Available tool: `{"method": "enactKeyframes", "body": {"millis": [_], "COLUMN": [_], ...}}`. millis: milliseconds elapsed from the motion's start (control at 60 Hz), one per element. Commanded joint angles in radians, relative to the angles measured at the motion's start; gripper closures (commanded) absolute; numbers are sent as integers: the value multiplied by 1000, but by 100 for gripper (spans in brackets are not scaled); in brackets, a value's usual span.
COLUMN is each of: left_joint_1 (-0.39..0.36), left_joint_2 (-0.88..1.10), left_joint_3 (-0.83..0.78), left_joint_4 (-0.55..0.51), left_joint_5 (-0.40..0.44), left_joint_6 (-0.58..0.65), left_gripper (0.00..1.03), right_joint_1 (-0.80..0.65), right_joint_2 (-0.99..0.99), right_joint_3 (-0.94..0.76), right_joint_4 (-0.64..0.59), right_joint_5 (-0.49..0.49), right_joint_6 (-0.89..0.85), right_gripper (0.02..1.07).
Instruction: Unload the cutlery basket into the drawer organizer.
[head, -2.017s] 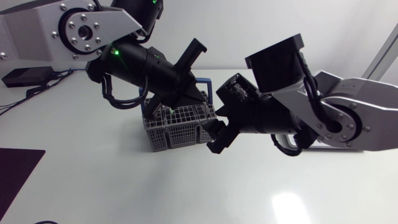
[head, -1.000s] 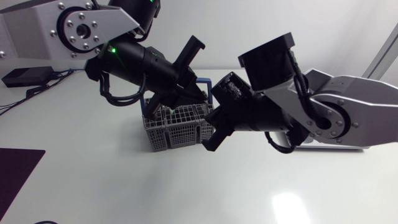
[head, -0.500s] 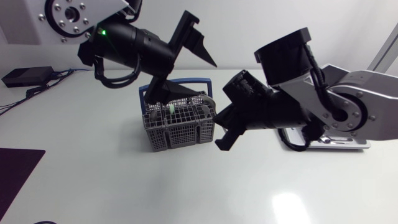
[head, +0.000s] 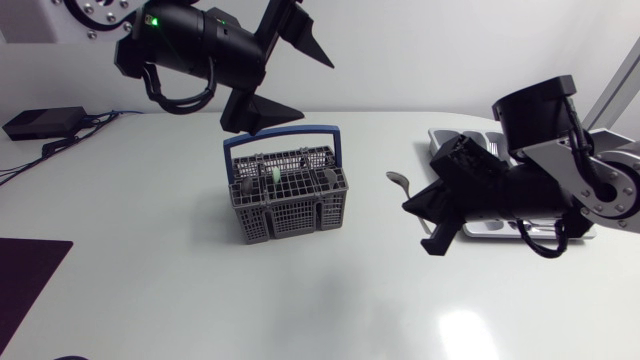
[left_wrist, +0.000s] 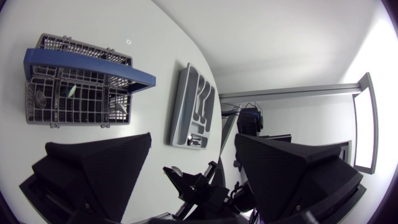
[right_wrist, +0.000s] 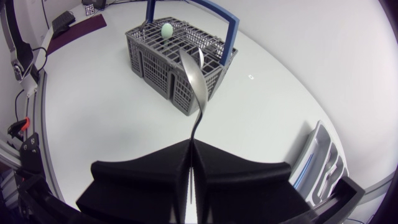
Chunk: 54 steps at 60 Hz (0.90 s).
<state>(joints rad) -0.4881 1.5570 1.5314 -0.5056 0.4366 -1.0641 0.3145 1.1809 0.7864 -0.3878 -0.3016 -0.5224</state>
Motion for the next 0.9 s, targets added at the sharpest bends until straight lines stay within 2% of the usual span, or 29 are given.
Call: {"method": "enactKeyframes", "body": {"millis": [0,183,583,883], "left_joint_1": [2,-18,-112,-124], "left_joint_2": [20,49,110,167], "left_joint_3": [47,61,42,36], "left_joint_4": [22,24,-2,-1], "left_joint_5": [-4,-35,-185,-223], "left_joint_6": [26,116,383,512], "left_gripper": [9,9,9,9], "right_joint_1": [-60,-181,-463,-640], "right_joint_2": [-10,-4,49,226], "right_joint_3": [-32,-38,-24,48], "right_joint_4": [-16,-40,-80,-72], "right_joint_5": [-34,-70,-85,-77], "right_joint_6": [-83,-225,-587,-818], "right_gripper": [102,102,101,101]}}
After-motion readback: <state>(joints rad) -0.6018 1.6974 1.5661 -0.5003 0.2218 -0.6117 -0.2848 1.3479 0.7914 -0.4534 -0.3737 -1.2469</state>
